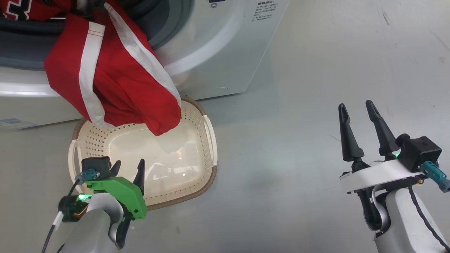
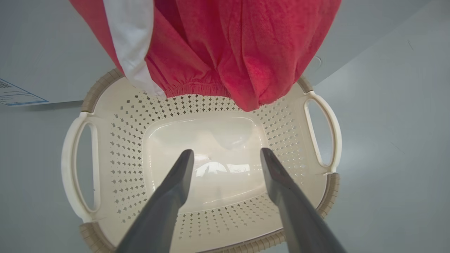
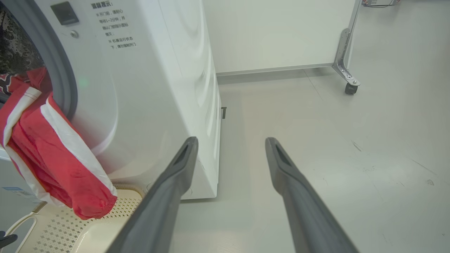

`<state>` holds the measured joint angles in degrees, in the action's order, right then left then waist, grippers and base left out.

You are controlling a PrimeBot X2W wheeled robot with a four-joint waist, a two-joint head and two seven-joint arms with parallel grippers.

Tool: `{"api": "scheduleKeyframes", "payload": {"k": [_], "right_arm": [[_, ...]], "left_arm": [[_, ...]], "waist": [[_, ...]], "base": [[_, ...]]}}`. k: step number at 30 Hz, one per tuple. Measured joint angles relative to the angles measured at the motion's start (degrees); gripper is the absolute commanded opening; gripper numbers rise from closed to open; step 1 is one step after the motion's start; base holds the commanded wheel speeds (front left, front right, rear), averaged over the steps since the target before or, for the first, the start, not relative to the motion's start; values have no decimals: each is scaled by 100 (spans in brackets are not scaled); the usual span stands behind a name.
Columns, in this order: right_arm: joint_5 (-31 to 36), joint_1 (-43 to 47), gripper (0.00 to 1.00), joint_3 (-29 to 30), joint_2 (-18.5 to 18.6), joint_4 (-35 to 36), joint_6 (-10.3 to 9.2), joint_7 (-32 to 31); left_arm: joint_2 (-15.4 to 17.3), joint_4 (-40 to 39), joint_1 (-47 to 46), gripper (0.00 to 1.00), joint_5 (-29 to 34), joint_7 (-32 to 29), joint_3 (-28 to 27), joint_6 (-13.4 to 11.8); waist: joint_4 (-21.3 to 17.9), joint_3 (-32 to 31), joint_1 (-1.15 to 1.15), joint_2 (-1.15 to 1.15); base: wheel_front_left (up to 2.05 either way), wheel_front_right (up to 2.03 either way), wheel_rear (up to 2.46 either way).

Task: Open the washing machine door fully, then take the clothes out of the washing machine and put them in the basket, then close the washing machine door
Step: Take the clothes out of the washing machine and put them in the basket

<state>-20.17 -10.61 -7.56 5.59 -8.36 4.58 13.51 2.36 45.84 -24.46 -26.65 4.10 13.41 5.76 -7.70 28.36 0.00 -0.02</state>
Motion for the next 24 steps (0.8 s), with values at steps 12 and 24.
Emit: {"api": "scheduleKeyframes", "payload": {"k": [12,24], "right_arm": [[0,3,100,64,5,-254,0,26],[3,68,100,105,88,-396,0,43]], "left_arm": [[-11,388,-55,100,66,519,93,41],[-8,256,-54,100,113,918,-37,20]], "waist": [[134,-229,0,0],[360,-589,0,0]], "base": [[0,0,0],[0,0,0]]}}
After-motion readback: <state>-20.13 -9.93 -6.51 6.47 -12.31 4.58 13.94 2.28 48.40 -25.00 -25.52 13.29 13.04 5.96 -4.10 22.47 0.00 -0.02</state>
